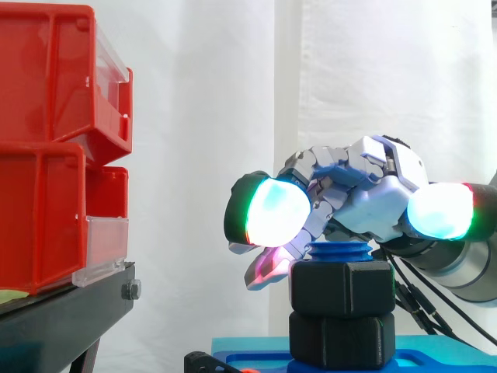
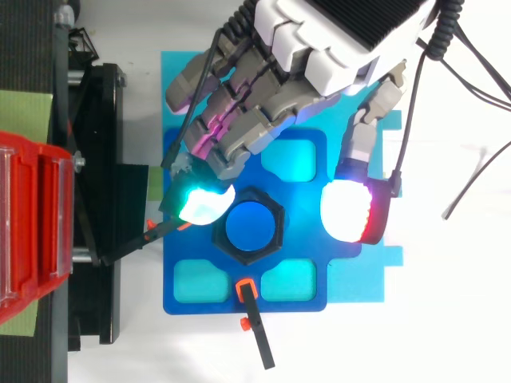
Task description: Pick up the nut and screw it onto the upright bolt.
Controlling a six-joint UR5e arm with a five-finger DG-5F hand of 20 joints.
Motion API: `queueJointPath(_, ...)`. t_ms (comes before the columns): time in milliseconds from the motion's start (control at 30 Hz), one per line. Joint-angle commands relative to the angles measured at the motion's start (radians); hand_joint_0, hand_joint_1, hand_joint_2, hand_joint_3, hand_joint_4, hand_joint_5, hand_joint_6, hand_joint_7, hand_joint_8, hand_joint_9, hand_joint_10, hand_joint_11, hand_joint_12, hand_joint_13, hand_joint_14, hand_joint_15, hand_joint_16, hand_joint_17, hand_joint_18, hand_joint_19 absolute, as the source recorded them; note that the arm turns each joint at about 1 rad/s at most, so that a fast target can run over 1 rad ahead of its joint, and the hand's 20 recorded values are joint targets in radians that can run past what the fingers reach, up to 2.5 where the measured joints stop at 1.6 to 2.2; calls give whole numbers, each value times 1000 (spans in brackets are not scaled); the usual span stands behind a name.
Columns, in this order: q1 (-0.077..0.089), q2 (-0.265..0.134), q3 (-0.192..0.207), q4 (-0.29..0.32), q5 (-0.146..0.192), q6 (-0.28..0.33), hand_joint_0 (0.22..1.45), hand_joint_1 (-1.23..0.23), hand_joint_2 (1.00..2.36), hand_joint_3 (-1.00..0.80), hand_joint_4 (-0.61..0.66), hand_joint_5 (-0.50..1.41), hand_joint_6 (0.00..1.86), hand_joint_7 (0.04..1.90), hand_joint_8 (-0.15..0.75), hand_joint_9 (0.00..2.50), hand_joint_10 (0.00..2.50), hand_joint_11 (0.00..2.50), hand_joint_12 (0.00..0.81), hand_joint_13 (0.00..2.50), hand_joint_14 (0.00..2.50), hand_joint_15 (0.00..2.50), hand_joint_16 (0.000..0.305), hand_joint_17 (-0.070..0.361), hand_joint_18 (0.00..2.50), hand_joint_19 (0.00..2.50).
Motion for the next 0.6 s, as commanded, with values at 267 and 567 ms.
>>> queueJointPath(267, 12, -1, -33, 27, 53, -2, 489, -482, 1000, -500, 201, -165, 501, 630, 315, 871, 0, 0, 387, 771, 0, 0, 62, 140, 582, 0)
queueJointPath(567, 19, -1, -50, 51, 73, -5, 488, -471, 1000, -500, 214, -161, 501, 649, 322, 885, 0, 0, 388, 785, 0, 0, 62, 139, 592, 0)
